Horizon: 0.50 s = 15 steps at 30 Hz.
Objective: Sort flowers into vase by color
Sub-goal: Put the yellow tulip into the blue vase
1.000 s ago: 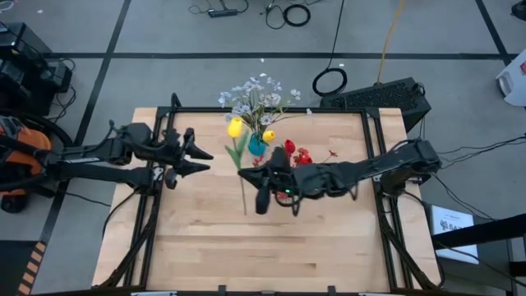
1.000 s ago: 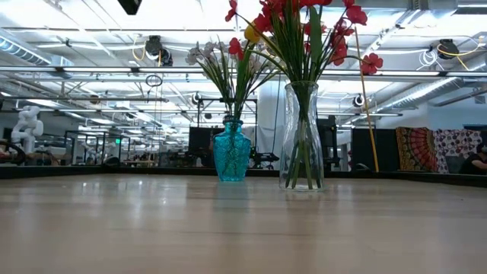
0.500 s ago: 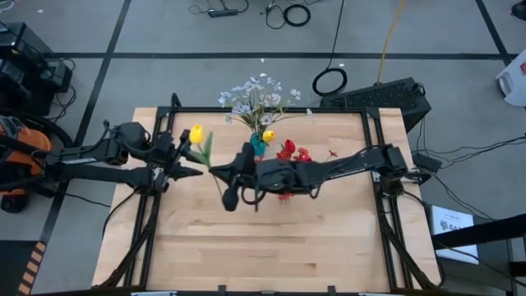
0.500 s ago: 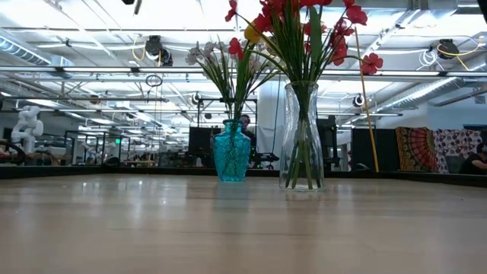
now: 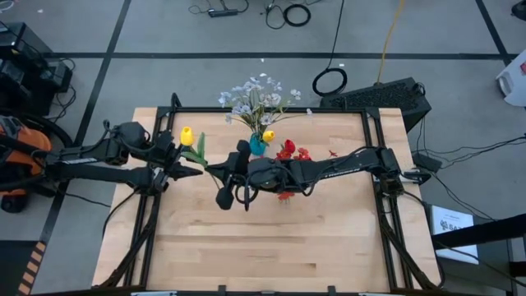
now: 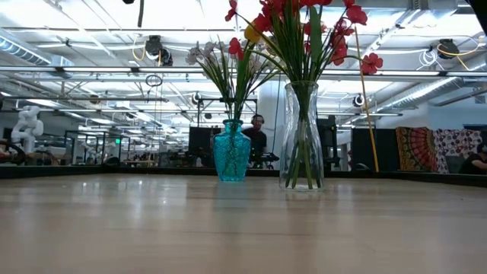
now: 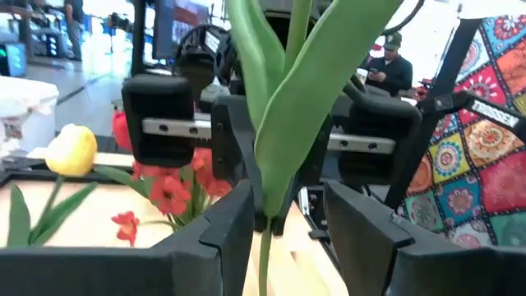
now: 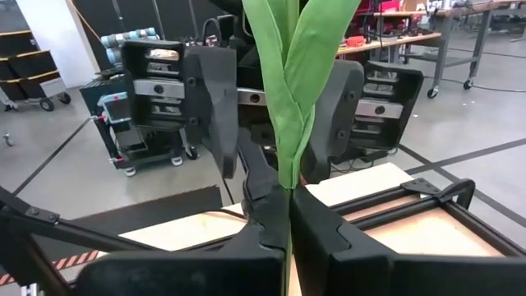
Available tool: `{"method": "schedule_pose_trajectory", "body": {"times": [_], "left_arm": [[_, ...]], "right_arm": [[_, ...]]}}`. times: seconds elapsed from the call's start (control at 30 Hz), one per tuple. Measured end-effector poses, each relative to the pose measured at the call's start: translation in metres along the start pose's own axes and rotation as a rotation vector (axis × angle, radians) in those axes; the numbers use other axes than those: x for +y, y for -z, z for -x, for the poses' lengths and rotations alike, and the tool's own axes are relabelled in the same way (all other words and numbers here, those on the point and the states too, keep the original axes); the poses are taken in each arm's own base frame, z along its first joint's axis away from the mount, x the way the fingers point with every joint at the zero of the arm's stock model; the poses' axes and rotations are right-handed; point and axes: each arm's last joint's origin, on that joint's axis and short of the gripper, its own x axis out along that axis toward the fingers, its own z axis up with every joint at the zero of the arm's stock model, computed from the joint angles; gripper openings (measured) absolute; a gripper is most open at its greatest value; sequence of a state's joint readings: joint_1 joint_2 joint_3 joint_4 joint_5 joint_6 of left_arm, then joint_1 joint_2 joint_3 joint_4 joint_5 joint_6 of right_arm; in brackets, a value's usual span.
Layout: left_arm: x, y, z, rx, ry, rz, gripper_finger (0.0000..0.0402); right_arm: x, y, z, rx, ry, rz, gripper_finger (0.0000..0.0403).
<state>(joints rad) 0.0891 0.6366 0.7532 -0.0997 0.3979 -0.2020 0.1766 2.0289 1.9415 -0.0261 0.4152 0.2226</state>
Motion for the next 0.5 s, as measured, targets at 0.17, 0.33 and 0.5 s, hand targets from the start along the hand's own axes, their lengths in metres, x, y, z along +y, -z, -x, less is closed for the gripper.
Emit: {"method": "schedule_pose_trajectory", "body": {"times": [0.17,0.33,0.5], "left_arm": [[0.002,-0.005,-0.007,-0.050,0.002,-0.017,0.0154],[0.008,-0.001,-0.016,-0.024,-0.024,0.040,0.0154],[0.010,0.002,-0.020,-0.007,-0.031,0.054,0.0122]], "right_arm": [[-0.003,0.000,-0.001,0.005,0.008,0.002,0.0000],[-0.004,0.000,-0.001,0.008,0.011,0.003,0.0000],[-0.004,0.001,-0.001,0.018,0.015,0.008,0.0000]]}}
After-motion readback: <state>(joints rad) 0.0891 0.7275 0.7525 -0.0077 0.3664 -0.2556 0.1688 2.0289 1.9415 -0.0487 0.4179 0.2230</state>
